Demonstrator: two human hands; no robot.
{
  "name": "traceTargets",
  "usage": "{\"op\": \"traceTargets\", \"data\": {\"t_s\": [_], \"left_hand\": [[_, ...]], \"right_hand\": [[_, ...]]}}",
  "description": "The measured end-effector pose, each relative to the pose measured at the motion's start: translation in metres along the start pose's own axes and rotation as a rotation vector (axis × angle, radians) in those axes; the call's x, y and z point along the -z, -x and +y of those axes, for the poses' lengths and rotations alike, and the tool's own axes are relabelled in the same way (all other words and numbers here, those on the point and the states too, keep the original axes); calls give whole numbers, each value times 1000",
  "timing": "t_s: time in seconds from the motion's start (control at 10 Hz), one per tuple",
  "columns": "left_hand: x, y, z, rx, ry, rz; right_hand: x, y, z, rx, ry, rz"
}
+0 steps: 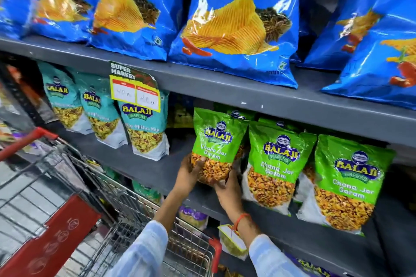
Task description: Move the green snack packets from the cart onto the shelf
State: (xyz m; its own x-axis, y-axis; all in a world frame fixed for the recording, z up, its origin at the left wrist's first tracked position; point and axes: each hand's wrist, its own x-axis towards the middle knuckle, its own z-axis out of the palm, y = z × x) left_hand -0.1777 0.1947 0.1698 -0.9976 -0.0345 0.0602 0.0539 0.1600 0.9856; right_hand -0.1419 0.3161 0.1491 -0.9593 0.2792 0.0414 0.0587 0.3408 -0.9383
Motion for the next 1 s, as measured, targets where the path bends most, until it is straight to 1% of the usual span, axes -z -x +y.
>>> {"op": "traceTargets", "data": {"t_s": [0.1, 0.2, 0.3, 0.5, 0.6, 0.7, 0.8, 0.9, 1.0], "left_hand": [[9, -8, -4, 64, -46, -159], [23, -12, -10, 91, -129, -308], [30, -14, -8, 103, -225, -324], [24, -10, -1, 87, -172, -255], [24, -7, 3, 94, -180, -256], [26, -3, 14, 143, -260, -259], [28, 3, 17, 165, -418, -248], [12, 39, 31, 103, -776, -174], [-7, 67, 56, 35, -858, -236]], "right_hand": [[9, 0, -4, -34, -46, -57], [13, -1, -7, -53, -78, -89], [11, -2, -3, -81, -89, -114], [5, -8, 2, -93, -71, -124], [5, -9, 2, -101, -77, -121], [13, -2, -6, -103, -69, -107], [22, 8, -10, -64, -5, -120], [56, 25, -26, 6, 157, -155], [83, 35, -42, -29, 293, -218]]}}
